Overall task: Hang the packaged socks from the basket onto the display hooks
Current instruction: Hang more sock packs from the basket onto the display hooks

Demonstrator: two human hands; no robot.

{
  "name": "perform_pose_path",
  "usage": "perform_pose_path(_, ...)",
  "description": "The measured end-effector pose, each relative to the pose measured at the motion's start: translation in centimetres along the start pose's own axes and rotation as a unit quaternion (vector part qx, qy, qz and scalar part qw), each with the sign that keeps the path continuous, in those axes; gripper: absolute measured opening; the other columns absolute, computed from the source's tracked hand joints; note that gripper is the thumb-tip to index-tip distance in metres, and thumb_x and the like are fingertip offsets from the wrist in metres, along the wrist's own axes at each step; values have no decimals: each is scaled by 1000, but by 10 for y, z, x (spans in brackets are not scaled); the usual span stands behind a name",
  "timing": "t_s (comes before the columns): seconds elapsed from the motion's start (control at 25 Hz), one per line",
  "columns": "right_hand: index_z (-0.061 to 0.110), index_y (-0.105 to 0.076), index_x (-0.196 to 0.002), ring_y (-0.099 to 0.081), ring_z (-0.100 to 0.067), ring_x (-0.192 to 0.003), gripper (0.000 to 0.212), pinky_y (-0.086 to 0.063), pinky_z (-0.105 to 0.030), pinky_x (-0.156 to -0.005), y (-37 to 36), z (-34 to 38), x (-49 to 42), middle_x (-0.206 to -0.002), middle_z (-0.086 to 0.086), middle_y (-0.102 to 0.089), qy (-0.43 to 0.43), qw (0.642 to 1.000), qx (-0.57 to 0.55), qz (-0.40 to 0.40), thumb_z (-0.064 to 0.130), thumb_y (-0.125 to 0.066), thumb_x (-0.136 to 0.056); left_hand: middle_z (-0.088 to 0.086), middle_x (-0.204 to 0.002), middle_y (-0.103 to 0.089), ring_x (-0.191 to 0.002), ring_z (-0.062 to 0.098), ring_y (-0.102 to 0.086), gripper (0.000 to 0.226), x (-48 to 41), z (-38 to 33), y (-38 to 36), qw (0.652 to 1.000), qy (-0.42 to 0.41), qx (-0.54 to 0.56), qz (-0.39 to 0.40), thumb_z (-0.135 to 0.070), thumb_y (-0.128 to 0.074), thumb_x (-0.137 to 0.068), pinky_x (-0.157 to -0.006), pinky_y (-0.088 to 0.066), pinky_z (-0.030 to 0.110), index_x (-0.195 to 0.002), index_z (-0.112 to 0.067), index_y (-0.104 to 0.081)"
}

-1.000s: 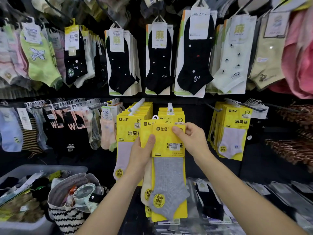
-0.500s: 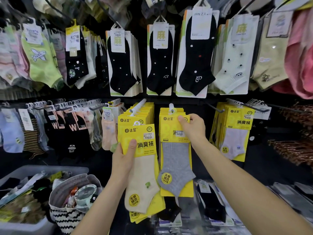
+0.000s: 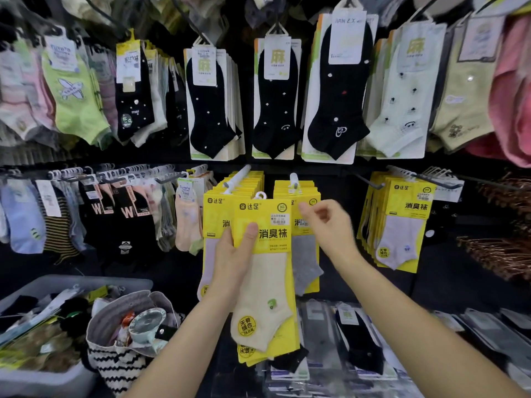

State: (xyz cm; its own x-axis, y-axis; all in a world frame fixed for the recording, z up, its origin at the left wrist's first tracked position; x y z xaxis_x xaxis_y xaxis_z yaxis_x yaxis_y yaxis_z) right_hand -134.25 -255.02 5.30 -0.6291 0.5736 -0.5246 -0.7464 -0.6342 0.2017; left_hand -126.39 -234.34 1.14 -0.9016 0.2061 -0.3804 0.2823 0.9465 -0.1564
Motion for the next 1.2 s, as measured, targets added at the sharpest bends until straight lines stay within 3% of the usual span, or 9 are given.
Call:
perform_pose_path(0.12, 22, -60, -80, -58, -7, -69, 29, -48, -25, -64, -24, 7, 18, -76, 6, -64, -10, 996, -20, 86, 47, -72, -73, -1, -113, -67, -107, 17, -62, 20, 3, 4, -21, 1000, 5, 5, 28, -40, -60, -85, -93, -51, 40, -101, -28, -58)
perform_pose_path(0.28, 13, -64, -84, -69, -26, -81, 16, -55, -48, -77, -6, 8, 17, -82, -6, -73, -23, 995, -76, 60, 28, -68, -83, -26, -87, -70, -83, -8, -65, 9, 7, 7, -31, 998, 9, 41, 48, -40, -56, -87, -65, -52, 11, -94, -34, -57)
perform_pose_path(0.36, 12, -63, -85, -69, -28, -82, 16, -55, -51, -77, -1, 5, 17, -82, -8, -73, -35, 994, -78, 60, 27, -67, -84, -33, -84, -68, -81, -13, -63, 8, 6, 10, -32, 997, 13, 43, 59, -39, -54, -89, -60, -48, 6, -95, -35, -56)
perform_pose_path(0.48, 5, -64, -86, -68, -30, -85, 24, -55, -49, -79, -1, 3, 17, -85, -11, -72, -43, 995, -59, 62, 28, -69, -82, -23, -88, -71, -83, -5, -67, 17, 5, 17, -30, 998, 26, 26, 56, -34, -66, -83, -65, -52, 16, -97, -33, -57)
perform_pose_path(0.56, 9, -67, -86, -68, -24, -89, 20, -56, -37, -76, 0, 5, 13, -90, -8, -72, -48, 994, -61, 71, 28, -70, -81, -15, -95, -72, -87, 2, -68, 22, 3, 22, -26, 998, 33, 15, 47, -30, -70, -81, -71, -54, 24, -98, -33, -57)
perform_pose_path(0.72, 26, -66, -81, -61, -5, -82, 6, -48, -11, -64, 3, 36, -5, -89, 5, -66, 0, 990, -48, 129, 23, -64, -86, -20, -88, -71, -80, -6, -66, 23, -1, 24, -29, 996, 28, -23, 76, -30, -72, -80, -60, -50, 11, -96, -32, -56)
perform_pose_path(0.96, 23, -62, -70, -60, -13, -82, 18, -49, -30, -76, -3, 48, -30, -79, 4, -64, 12, 988, 78, 132, 17, -62, -87, -13, -101, -68, -84, -5, -66, 13, 2, 31, -40, 992, 46, -4, 116, -30, -60, -89, -64, -51, 12, -101, -29, -56)
perform_pose_path(1.08, 22, -64, -70, -63, -16, -86, 16, -52, -33, -80, 2, 48, -50, -83, 1, -67, -7, 995, 61, 80, 17, -64, -84, -6, -119, -65, -107, 8, -63, 29, 4, 30, -24, 995, 54, 16, 87, -35, -53, -93, -88, -53, 29, -119, -24, -54)
perform_pose_path(1.2, 22, -64, -69, -62, -13, -84, 17, -52, -30, -79, 0, 49, -66, -82, 5, -67, -12, 996, 72, 58, 16, -63, -84, 0, -110, -70, -97, 16, -68, 18, 2, 22, 6, 998, 24, 30, 45, -27, -52, -94, -77, -57, 32, -111, -23, -57)
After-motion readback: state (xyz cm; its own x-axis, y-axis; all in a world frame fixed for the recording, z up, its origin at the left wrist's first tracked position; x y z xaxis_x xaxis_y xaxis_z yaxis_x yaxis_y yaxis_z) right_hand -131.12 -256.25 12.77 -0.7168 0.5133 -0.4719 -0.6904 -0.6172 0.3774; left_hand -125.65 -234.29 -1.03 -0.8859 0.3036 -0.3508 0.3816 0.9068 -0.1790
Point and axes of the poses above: each hand's wrist, its own x-axis away from the middle knuckle, its own y-axis out of the back of the hand, z = x × y, the point moved 10 cm from there along -x, towards the middle knuckle
